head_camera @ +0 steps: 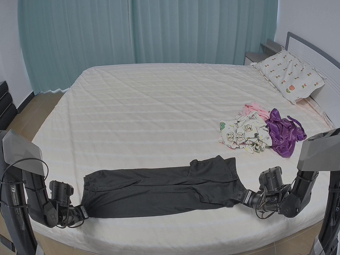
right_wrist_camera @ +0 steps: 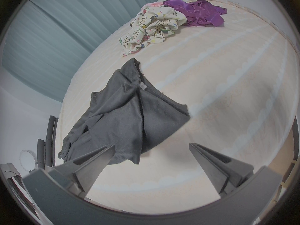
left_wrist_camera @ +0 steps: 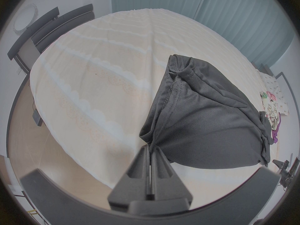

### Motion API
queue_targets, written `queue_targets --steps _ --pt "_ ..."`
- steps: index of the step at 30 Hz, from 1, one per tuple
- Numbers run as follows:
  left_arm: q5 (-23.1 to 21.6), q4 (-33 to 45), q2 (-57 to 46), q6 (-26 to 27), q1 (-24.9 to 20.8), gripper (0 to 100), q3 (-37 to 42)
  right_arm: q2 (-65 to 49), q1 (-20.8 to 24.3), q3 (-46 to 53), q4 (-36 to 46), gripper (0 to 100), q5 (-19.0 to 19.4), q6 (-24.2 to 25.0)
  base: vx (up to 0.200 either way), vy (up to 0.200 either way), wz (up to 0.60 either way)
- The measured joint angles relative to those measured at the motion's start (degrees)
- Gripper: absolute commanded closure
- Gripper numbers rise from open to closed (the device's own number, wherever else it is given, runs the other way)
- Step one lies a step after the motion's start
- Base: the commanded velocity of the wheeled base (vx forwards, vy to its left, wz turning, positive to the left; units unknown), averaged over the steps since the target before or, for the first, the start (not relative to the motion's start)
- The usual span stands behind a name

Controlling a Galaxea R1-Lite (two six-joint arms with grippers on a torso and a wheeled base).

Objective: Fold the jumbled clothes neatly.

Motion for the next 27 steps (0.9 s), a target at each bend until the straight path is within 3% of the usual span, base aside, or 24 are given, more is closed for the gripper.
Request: queue_targets --steps 10,11,27 --pt "-0.01 0.0 0.33 0.02 0.29 100 -0.44 1.57 -0.49 -2.96 -0.35 0 0.27 1.34 0.0 0.0 0.0" --pt "-0.01 0.0 0.33 0.0 0.32 100 -0.46 1.9 -0.49 -3.24 -0.35 100 0.22 1.39 0.0 0.0 0.0" --pt "-0.23 -0.09 0.41 0.0 0.79 100 -0.62 5.33 -0.35 -4.43 0.26 100 -6.72 0.63 0.0 0.0 0.0"
